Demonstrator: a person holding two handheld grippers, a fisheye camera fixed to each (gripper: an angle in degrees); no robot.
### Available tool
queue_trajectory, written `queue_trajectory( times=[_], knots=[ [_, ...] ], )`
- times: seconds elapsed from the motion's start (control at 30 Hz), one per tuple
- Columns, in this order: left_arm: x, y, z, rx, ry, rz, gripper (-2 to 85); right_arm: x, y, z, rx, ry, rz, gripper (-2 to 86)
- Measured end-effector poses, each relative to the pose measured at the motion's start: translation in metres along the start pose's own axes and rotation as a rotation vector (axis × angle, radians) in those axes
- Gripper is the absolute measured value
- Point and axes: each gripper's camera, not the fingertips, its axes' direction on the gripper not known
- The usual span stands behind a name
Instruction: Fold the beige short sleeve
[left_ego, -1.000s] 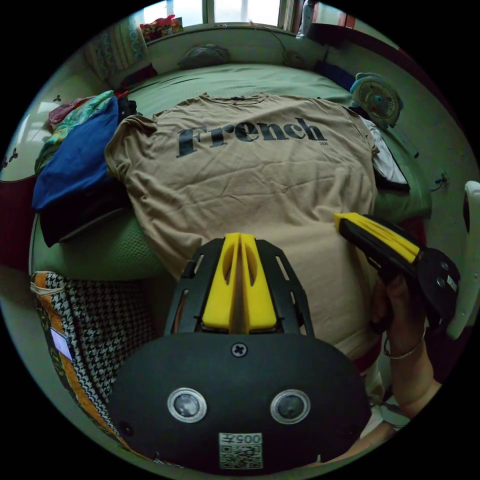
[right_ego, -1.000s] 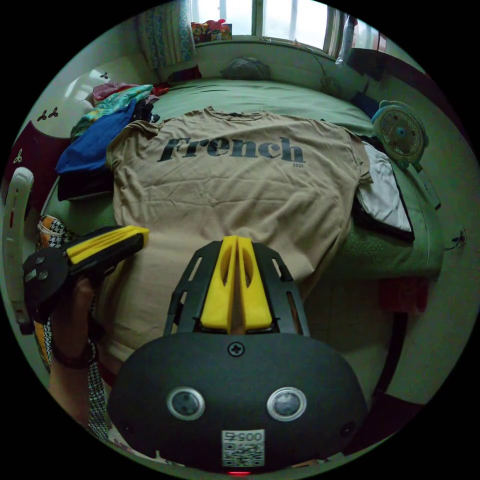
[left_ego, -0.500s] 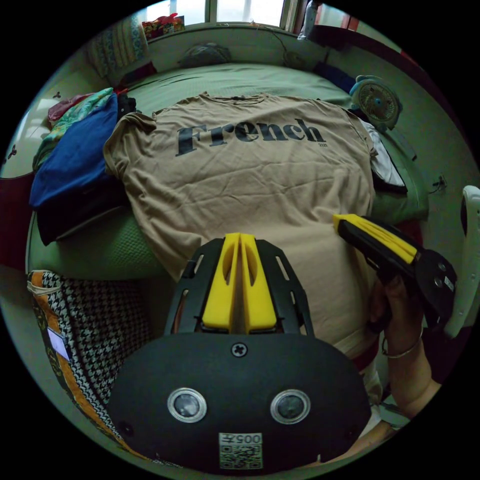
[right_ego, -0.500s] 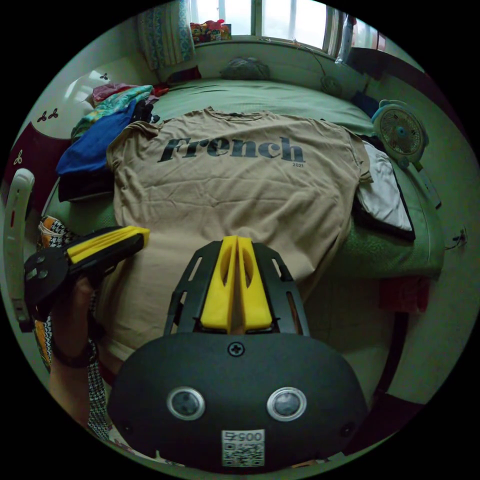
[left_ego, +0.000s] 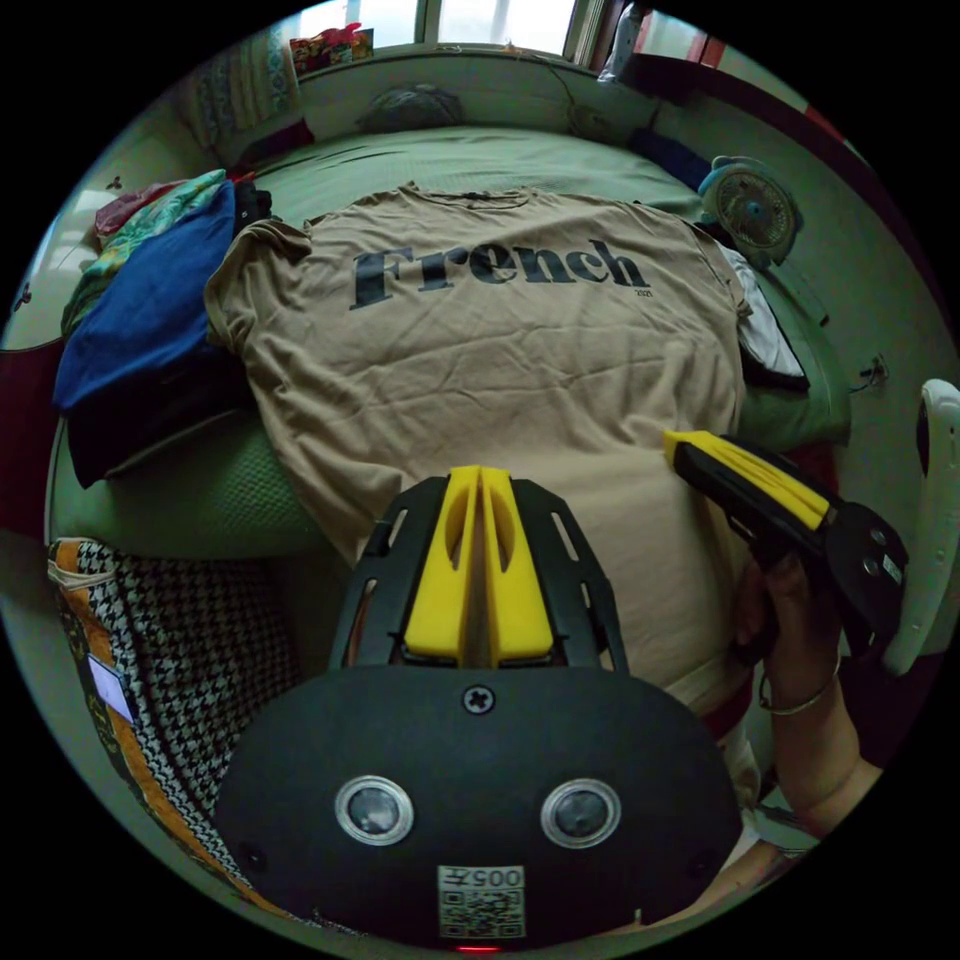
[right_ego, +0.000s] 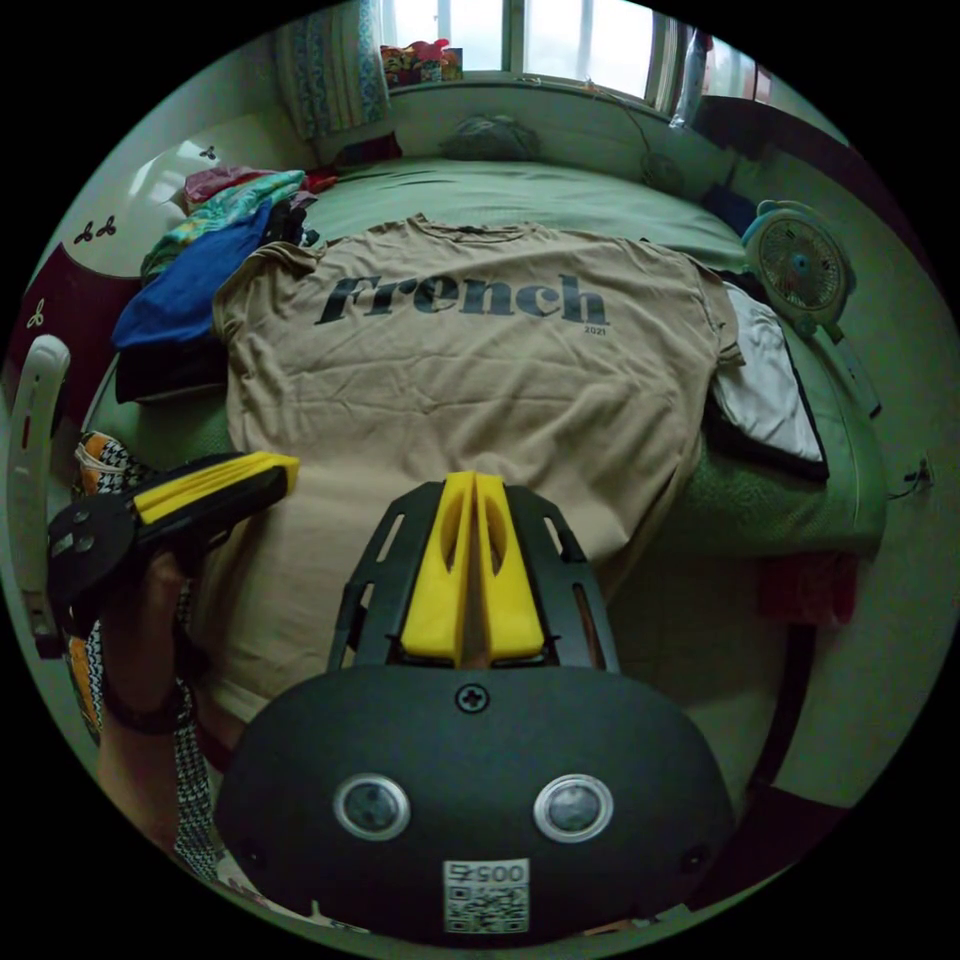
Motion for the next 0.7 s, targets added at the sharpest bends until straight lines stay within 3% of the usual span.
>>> queue_trajectory(
  times=[0.7],
  knots=[
    [-0.0013, -0.0039, 0.0046, -0.005, -0.022, 0.013, -0.6, 0.0071, 0.0021, -0.0004, -0.003, -0.001, 0.001, -1.1]
  ],
)
